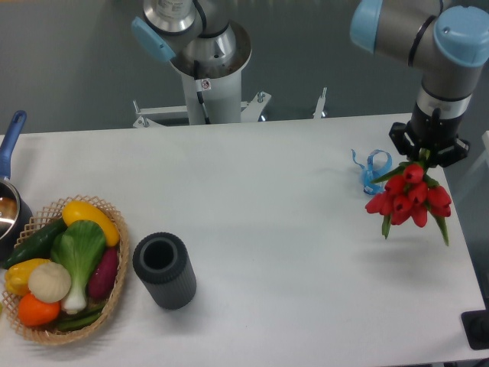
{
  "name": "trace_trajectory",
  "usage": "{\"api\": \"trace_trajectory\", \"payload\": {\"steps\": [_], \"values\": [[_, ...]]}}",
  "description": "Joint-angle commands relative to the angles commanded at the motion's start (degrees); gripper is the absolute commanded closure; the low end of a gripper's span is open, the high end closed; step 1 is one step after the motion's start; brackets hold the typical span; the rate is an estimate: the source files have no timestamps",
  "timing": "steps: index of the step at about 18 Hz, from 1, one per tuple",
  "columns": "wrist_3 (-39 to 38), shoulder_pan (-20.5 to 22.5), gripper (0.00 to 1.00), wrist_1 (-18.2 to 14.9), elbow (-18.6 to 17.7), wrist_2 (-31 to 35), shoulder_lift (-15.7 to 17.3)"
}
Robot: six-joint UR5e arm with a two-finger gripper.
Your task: Place the flowers on the table
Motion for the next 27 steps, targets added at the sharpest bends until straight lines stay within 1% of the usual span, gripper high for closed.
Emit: {"api": "trace_trajectory", "payload": {"steps": [2,6,14,16,17,18,22,23,27], "values": [[-0.3,-0.2,1.00,0.2,-0.4,0.2,-0.3],[-2.4,-1.1,1.00,0.4,0.1,0.0,-1.3],[-2.3,-1.9,1.00,0.4,-0.4,-1.8,-3.8],[-2.3,-2.0,0.96,0.4,-0.5,-2.4,-4.4],[-2.4,-2.2,0.95,0.4,-0.5,-3.1,-4.7],[-2.4,-2.5,0.91,0.4,-0.6,-4.4,-5.3],[-2.5,-3.7,0.69,0.6,-0.6,-4.9,-7.0],[-3.1,-4.0,0.66,0.7,-0.5,-4.9,-7.6],[-10.2,-7.3,0.65,3.8,0.2,-4.9,-9.4]]}}
